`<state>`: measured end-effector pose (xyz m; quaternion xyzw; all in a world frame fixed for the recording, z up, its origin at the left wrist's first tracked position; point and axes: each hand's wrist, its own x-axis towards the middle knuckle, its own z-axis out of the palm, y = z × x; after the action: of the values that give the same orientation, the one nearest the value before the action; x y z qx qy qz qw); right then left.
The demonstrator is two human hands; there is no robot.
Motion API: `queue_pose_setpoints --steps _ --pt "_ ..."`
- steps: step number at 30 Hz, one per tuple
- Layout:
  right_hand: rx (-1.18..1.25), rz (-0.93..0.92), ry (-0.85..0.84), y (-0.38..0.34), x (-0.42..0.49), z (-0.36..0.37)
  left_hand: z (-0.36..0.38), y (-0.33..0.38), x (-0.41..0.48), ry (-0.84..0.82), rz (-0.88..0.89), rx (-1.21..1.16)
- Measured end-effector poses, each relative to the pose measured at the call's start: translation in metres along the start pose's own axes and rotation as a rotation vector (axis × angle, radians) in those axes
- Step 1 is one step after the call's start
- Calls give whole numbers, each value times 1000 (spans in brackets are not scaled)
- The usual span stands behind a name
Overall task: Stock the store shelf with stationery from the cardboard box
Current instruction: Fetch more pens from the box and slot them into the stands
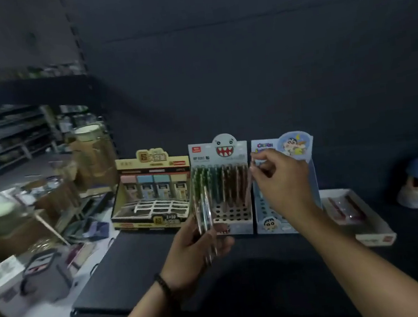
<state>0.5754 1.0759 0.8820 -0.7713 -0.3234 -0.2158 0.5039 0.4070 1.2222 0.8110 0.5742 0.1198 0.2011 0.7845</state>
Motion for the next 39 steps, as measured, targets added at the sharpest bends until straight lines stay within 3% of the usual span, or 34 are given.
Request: queue_pose_setpoints --steps 11,19,24,31,39 --pt "-200 75 -7 12 15 46 -20 3 67 -214 -67 -10" --pt "-358 91 -245 12 26 48 -12 -4 68 -177 -82 -142" --pt "-115 114 -152 1 19 41 -14 -5 67 -183 -102 -206" --pt "178 206 -448 -11 11 48 -19 -3 64 -239 -138 -232" --pt "343 239 -407 -21 17 54 -25 -5 67 -250 -122 -254"
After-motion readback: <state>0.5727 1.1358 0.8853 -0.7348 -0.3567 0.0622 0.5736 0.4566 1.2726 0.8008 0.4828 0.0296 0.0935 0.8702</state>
